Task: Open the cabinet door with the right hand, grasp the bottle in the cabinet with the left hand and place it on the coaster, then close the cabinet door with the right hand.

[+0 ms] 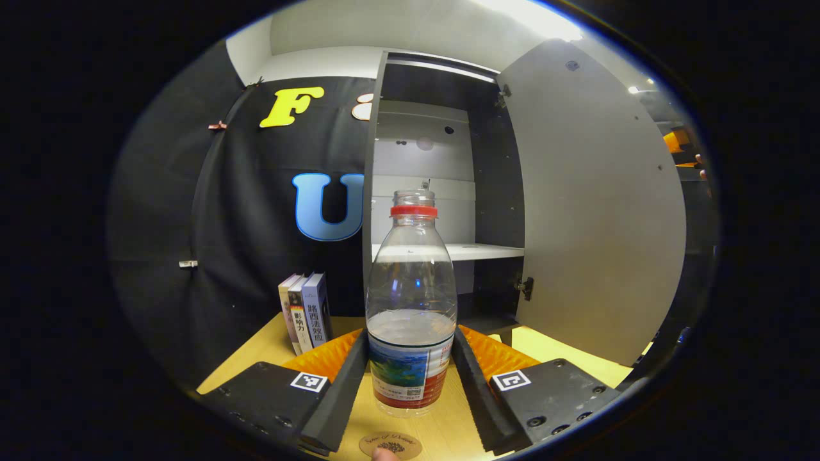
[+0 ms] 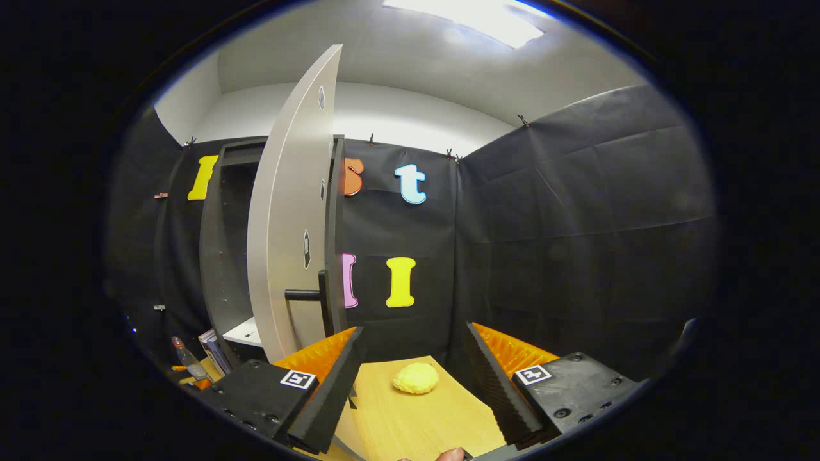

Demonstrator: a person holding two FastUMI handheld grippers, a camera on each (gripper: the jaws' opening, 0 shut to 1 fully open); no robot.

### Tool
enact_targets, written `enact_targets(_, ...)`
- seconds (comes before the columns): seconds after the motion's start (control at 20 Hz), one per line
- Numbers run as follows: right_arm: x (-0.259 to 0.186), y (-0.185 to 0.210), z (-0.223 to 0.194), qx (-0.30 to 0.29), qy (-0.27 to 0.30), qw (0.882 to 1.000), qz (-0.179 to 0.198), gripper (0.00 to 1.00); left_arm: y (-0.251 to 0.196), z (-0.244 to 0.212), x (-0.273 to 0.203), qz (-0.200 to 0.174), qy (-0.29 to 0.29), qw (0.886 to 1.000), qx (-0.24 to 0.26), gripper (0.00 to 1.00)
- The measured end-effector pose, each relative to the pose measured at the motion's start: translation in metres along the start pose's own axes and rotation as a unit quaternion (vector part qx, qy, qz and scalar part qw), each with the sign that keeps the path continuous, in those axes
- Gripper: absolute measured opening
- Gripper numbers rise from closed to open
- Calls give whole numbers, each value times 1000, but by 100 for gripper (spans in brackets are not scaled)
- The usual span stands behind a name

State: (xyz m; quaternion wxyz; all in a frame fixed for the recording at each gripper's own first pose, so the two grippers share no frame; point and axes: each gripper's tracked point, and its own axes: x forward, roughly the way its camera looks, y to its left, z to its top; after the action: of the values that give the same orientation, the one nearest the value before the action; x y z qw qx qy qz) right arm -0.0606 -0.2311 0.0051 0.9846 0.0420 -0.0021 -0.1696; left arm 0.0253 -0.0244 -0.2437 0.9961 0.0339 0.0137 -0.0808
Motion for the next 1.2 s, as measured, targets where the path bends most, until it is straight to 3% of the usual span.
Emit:
enact_targets(0.2, -6, -5, 0, -7, 3, 1000, -18, 97, 4, -56, -15, -9, 26, 1000, -15, 79)
enact_targets(0.45, -19, -8, 3, -16, 3, 999, -32, 97, 13, -95, -16, -17, 27, 999, -10, 80)
enact_targets(0.85, -29, 7, -10, -45, 26, 998, -35, 96, 29, -142, -19, -7, 44, 999, -20, 81)
enact_targets(1.2, -25, 19, -10, -46, 26, 998, -24, 98, 27, -148, -17, -12, 39, 998, -38, 82)
